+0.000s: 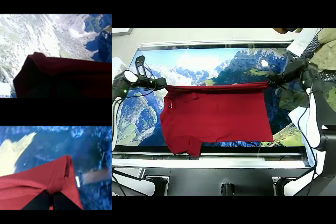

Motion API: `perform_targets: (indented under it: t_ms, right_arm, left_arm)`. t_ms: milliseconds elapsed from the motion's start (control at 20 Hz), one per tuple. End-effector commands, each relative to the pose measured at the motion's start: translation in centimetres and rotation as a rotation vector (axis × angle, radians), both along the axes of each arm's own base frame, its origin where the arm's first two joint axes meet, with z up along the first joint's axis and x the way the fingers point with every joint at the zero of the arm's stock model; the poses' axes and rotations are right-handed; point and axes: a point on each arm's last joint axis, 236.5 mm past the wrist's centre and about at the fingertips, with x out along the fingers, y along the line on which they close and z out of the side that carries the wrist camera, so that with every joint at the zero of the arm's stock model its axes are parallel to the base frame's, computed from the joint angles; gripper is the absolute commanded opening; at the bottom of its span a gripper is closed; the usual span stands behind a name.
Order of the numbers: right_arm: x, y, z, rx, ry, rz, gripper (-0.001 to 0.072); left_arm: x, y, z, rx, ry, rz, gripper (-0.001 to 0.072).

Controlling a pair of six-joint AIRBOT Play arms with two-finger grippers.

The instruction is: Fold the clothes and pants, and hang the long-sleeved shirts on hangers.

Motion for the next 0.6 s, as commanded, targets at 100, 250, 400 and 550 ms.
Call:
perform_targets:
  t_ms: [100,250,400,550]
  right_arm:
    - [-1.3,0.1,-2.6,-0.004,0.094,0.018,0.0027]
    - [-4.4,0.2,-3.6,-0.013,0.224,0.063,0.0027]
    - [-6.7,0.4,-4.8,-0.008,0.329,0.094,0.0027]
    - [-7.7,0.6,-6.6,-0.003,0.397,0.106,0.0027]
  left_arm:
    - [-2.6,-0.7,-3.3,0.015,0.158,-0.077,0.0013]
    - [-6.3,-1.5,-4.4,-0.012,0.318,-0.125,0.0013]
    - [-9.1,-2.0,-4.9,-0.027,0.433,-0.160,0.0013]
    - [-10.9,-1.3,-5.3,0.007,0.510,-0.172,0.0013]
